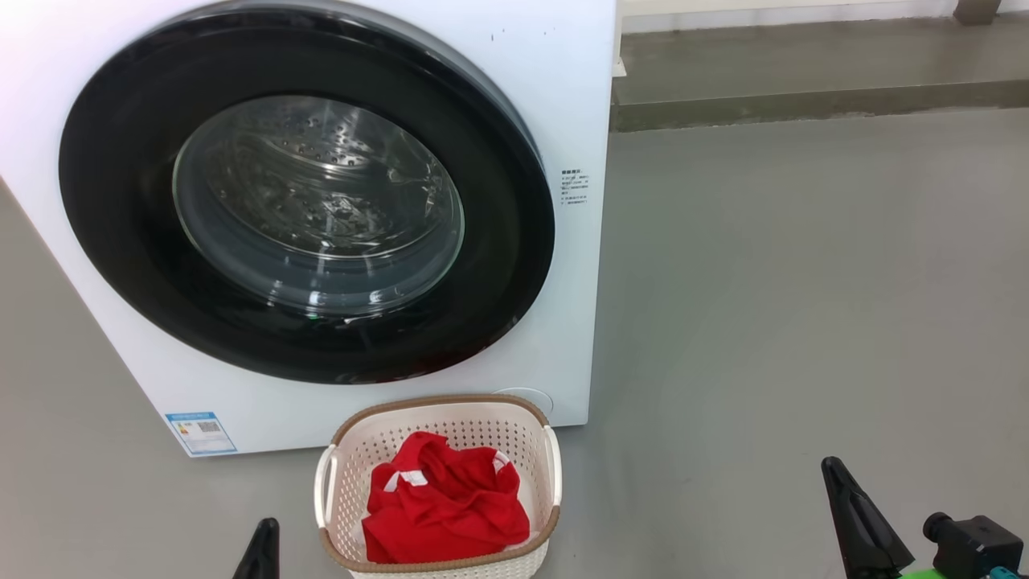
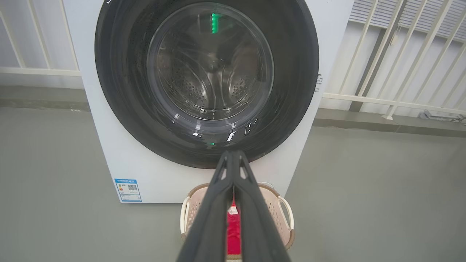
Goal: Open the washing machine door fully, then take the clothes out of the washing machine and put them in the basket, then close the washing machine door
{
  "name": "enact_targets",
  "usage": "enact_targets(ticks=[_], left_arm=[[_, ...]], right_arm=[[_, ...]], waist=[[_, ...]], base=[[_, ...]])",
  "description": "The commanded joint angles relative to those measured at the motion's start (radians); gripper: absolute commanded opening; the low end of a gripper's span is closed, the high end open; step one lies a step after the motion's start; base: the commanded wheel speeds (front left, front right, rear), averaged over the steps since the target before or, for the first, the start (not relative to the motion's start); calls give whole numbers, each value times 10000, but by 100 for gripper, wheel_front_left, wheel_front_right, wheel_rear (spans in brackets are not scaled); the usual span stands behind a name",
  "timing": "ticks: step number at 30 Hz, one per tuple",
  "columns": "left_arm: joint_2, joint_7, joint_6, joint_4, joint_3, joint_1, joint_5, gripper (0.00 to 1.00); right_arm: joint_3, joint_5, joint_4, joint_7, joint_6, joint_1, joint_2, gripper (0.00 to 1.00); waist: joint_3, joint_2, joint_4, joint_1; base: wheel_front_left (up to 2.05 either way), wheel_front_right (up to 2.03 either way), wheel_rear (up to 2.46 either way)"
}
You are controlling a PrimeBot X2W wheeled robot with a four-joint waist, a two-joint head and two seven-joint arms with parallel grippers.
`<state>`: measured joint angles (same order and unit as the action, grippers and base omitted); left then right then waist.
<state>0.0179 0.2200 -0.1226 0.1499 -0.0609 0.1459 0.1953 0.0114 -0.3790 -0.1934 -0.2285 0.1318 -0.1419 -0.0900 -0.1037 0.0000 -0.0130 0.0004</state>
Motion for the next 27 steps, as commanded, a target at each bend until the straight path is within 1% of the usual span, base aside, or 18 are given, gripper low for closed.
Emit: enact_targets(ticks=[1,27], left_arm=[[93,-63,-6,-190,-80,-327,241,0],[147,-802,-24,53,-157,-828,3505,0]], right_arm=[[69,-264,226,31,-1,384,-88,0],[292,-3086,53,824,-3,884,25,0]], waist=[[18,0,2,2],[274,0,32,-4]], base=[[0,0,0],[0,0,0]])
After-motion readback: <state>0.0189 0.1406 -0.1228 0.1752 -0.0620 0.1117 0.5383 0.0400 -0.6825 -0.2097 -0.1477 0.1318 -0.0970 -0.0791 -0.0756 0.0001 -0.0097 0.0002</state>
